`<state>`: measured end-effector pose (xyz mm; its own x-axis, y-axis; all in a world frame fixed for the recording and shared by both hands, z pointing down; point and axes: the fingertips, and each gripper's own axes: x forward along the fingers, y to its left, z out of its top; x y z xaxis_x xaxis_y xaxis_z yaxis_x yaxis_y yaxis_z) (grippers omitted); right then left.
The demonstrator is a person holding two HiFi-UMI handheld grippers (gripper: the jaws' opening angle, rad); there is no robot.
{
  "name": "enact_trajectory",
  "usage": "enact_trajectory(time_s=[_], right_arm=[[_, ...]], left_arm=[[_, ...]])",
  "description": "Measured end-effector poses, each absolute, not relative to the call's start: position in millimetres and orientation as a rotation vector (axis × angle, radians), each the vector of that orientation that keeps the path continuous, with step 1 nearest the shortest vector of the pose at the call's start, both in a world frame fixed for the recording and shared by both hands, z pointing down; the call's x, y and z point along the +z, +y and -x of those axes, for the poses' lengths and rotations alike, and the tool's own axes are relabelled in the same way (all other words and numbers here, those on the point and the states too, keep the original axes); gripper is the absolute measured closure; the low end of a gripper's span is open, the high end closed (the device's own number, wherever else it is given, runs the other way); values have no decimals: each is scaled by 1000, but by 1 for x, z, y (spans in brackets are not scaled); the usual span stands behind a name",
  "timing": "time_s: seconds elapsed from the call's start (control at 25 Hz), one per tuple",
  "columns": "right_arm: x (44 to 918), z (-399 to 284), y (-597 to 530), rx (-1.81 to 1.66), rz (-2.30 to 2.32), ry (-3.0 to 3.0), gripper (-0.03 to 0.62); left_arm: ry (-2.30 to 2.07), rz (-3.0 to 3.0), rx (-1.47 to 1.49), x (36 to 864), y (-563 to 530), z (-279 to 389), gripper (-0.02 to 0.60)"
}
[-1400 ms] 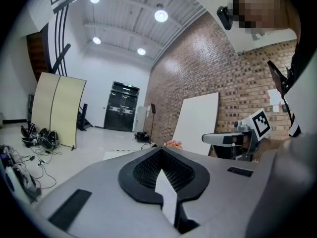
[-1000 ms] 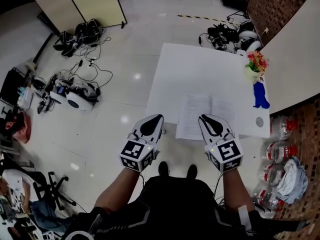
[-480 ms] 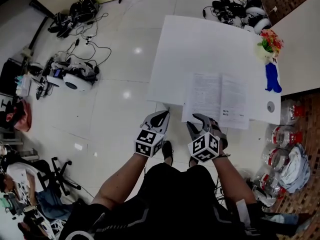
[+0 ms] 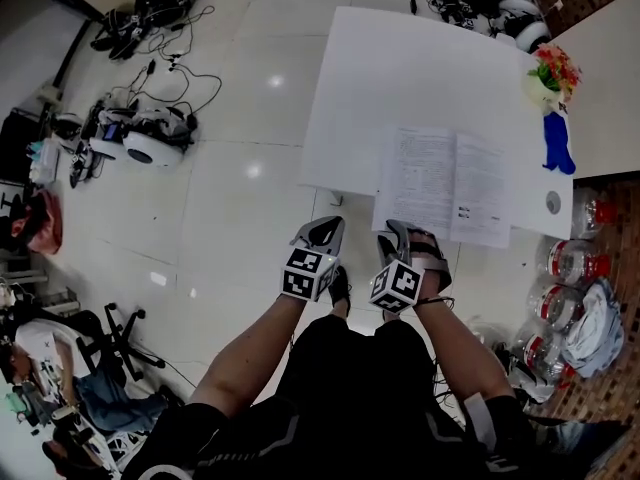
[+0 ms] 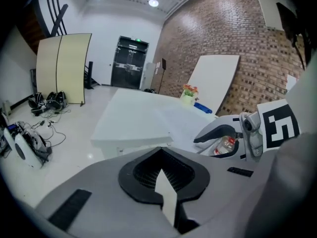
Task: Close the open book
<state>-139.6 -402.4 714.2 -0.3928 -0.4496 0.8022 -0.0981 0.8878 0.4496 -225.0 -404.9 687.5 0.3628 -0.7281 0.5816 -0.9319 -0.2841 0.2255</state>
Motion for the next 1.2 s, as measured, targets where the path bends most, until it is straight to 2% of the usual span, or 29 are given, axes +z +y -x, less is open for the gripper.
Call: enact_trajectory(time_s=[0.24,0.52,0.72,0.92,1.2], right_arm=[[726,142,-409,-627,-450,-1859,461],[727,144,-415,-598,-529,-1879,462],[713,143,-411,-560,-594,-1956,534],[678,144,-414,-488,-734,-2070,566],[620,113,-424,-146,-1003,-2301,571]], left_arm=[[-1395,-2108,531,690,-393,216,586],[-1366,-2129,546,687,-385,211,586],[-1345,-2136,566,690,-377,210,586],[-1343,-2149,509,675,-382,207,586],[-1332,-2213,434,640,-401,186,586]])
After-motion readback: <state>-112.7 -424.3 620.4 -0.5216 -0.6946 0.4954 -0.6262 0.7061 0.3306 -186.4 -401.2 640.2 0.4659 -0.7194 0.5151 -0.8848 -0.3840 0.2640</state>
